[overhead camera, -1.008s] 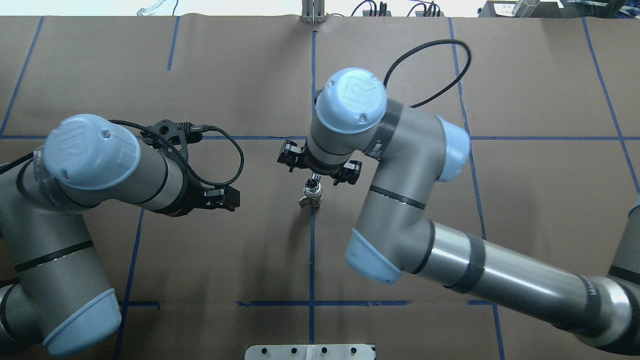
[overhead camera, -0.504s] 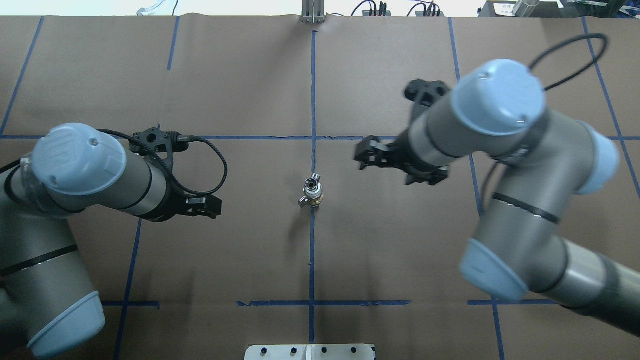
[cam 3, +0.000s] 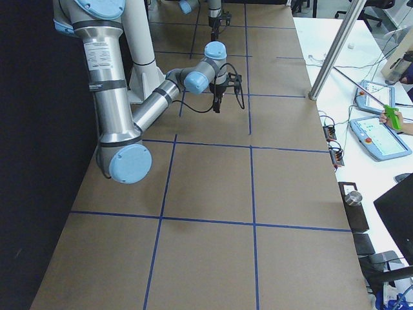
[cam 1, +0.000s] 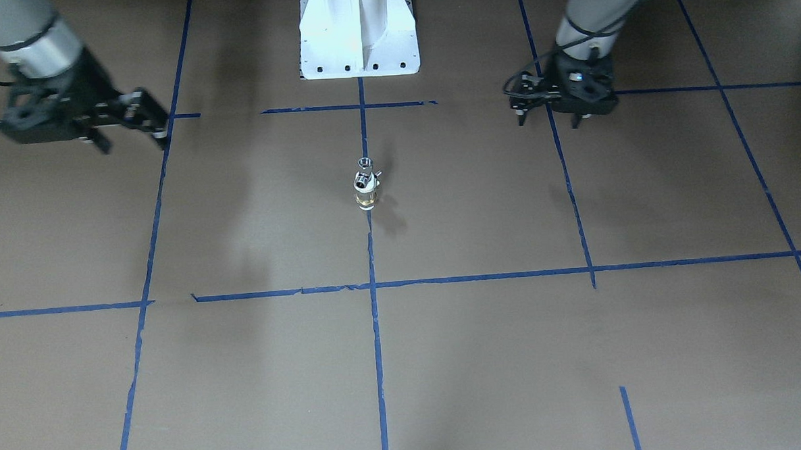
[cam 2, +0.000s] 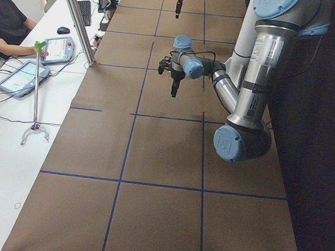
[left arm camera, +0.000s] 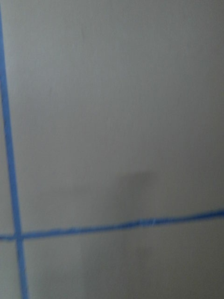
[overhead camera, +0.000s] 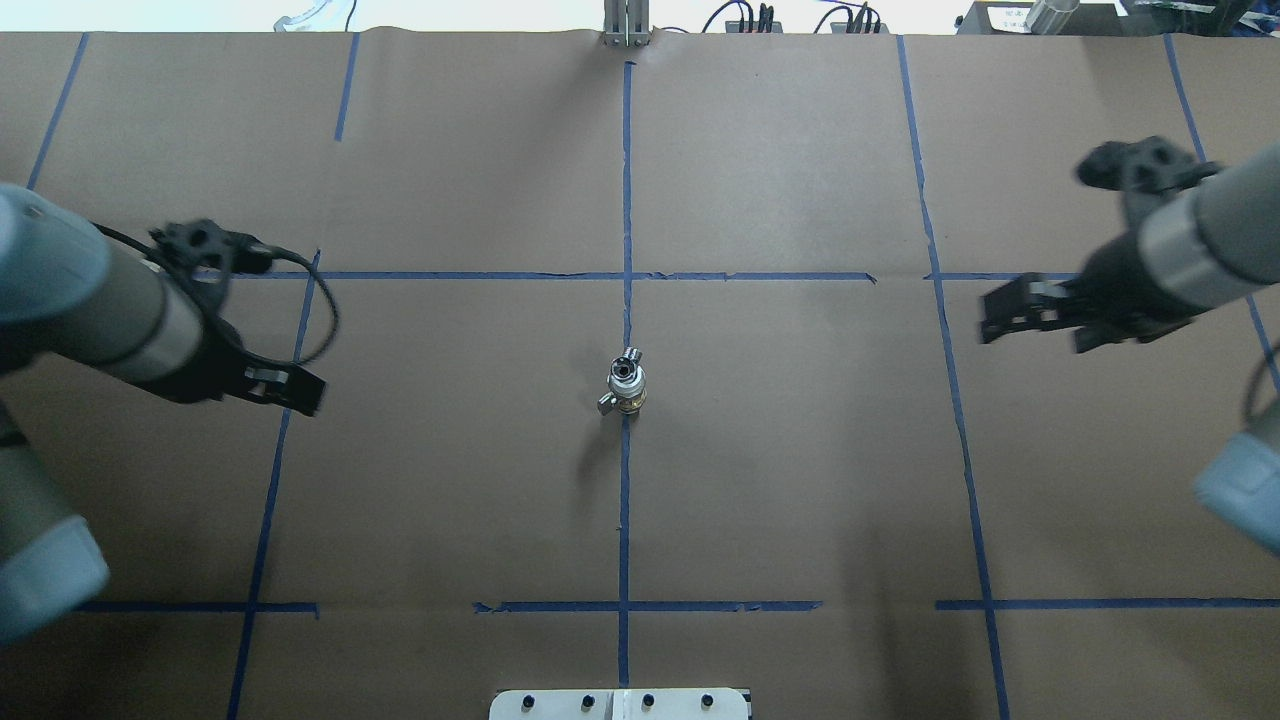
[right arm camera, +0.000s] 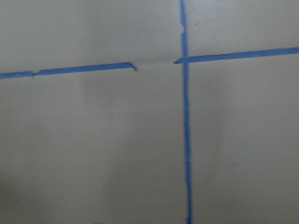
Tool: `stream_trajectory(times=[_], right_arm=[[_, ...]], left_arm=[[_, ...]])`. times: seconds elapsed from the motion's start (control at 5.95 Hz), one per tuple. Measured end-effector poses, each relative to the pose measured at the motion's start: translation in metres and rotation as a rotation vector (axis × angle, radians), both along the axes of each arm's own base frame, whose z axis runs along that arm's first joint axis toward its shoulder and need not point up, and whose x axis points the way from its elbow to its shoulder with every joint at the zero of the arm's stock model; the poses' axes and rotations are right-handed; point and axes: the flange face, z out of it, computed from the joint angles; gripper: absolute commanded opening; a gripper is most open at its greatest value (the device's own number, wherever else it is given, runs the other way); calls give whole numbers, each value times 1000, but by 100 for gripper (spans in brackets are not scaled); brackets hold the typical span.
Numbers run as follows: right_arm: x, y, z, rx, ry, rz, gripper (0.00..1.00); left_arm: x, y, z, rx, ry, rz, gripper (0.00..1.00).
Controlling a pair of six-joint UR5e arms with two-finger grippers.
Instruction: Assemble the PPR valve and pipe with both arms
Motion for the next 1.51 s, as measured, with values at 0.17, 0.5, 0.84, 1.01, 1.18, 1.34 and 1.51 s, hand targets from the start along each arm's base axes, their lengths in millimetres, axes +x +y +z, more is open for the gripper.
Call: stream_trajectory(times=[0.17,0.5,0.84,1.01,1.18,1.34,1.51], right_arm=[[63,-4,51,41,26,-56,100],[178,-6,171,119,60,-155,100],[248,13,262,161,52,-218,99],[261,21,294,154,46,-239,100],[267,26,312,143,43,-246,100],[270,26,316,143,44,-244,100],[271,24,316,147,47,-243,100]], left_arm=[[-51,-17,29,34,-5,62,100],[-154,-34,92,103,-32,126,100],[-254,-46,173,116,-34,138,100],[-296,-41,224,96,-8,149,100],[-319,-27,262,53,20,140,100],[-330,-15,278,22,34,121,100],[-336,-6,283,-16,39,86,100]])
